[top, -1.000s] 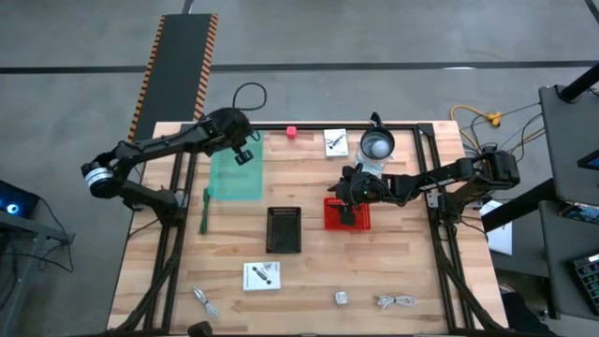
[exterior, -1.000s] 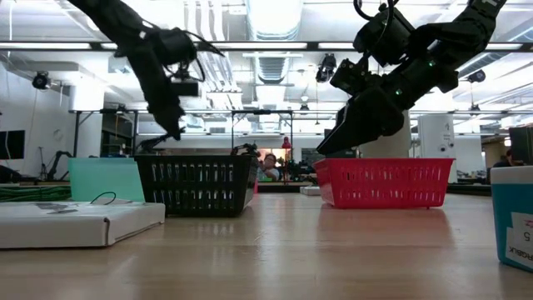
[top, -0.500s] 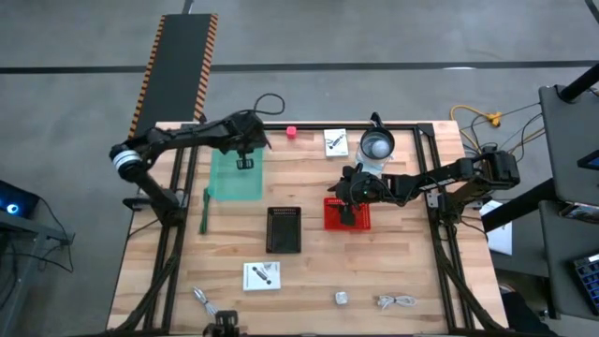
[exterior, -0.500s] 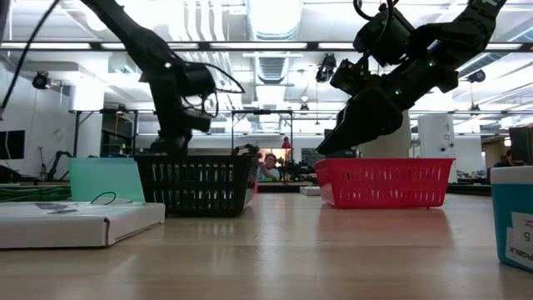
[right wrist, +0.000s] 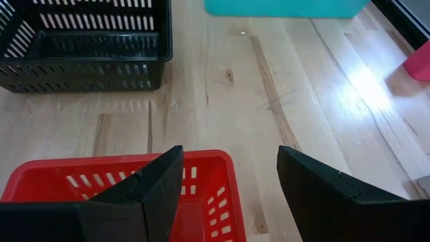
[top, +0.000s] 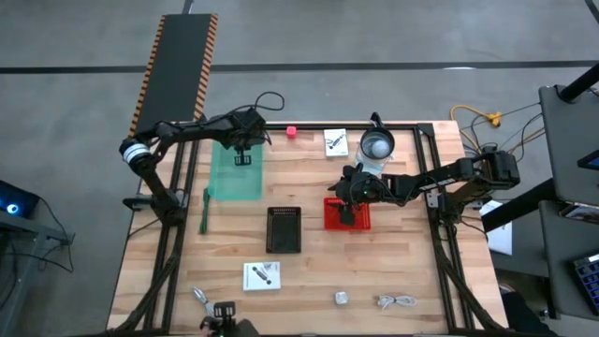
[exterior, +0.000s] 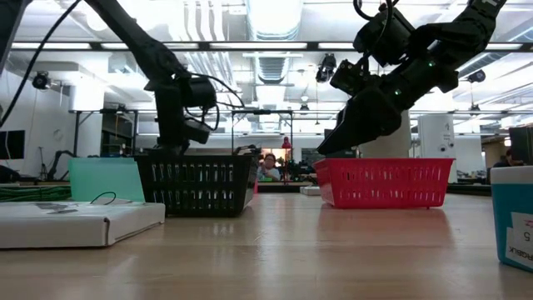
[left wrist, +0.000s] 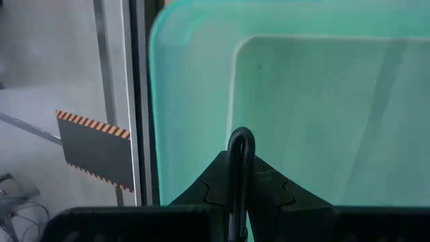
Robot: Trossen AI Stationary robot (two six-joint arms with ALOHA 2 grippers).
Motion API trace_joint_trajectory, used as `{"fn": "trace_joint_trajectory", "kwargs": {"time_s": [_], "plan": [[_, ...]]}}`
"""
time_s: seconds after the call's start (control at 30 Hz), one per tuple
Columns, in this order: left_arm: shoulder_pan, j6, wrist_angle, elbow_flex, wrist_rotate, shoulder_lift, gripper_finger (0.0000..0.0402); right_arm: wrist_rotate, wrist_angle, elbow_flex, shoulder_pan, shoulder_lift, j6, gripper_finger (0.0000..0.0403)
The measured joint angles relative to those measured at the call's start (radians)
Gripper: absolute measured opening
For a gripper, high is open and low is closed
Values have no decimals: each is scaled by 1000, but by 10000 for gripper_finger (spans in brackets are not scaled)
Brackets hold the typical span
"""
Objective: Pick and place items into bin
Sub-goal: Put the black charger cable into the blue bin, then put the green charger cable into the blue bin
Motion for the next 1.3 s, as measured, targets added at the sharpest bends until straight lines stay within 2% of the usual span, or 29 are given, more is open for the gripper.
{"fn": "trace_joint_trajectory", "kwargs": {"time_s": [0.37, 0.97, 1.3], "plan": [[5, 13, -1, -5, 8, 0, 15, 0, 0, 0, 0, 0, 0, 224], [4, 9, 3, -5, 0, 0, 112, -1, 0, 0, 0, 0, 0, 224], [-8, -54, -24, -6, -48, -39, 124, -1, 0, 0, 0, 0, 0, 224]]}}
